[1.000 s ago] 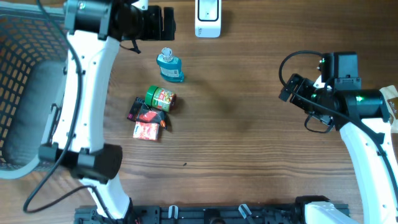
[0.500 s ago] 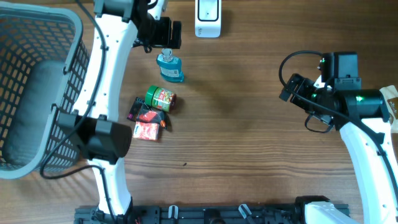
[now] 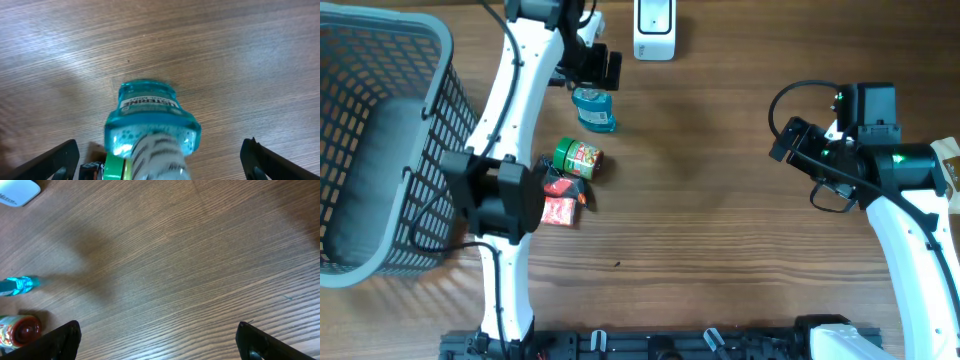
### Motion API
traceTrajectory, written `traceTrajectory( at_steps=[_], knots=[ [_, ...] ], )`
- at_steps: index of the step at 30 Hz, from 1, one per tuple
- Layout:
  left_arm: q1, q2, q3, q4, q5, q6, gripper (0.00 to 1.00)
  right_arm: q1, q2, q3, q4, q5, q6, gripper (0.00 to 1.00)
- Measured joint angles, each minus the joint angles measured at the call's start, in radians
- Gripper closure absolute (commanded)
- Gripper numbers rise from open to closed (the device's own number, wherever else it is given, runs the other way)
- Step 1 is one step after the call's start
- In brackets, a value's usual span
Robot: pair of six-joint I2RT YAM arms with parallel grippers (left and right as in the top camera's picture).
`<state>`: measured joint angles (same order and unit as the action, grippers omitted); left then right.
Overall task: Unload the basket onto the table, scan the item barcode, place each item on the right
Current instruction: 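Grasp the Listerine bottle with the left gripper and lift it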
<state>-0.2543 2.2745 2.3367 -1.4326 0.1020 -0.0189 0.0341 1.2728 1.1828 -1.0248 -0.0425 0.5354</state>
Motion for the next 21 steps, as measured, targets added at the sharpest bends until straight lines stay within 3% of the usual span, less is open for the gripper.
traceTrajectory(
  at_steps=[21],
  knots=[
    [-0.011,0.060,-0.027,-0.019,-0.052,0.060,0.06,0.000,0.003,0.000,0.001,0.026,-0.003,0.00]
  ],
)
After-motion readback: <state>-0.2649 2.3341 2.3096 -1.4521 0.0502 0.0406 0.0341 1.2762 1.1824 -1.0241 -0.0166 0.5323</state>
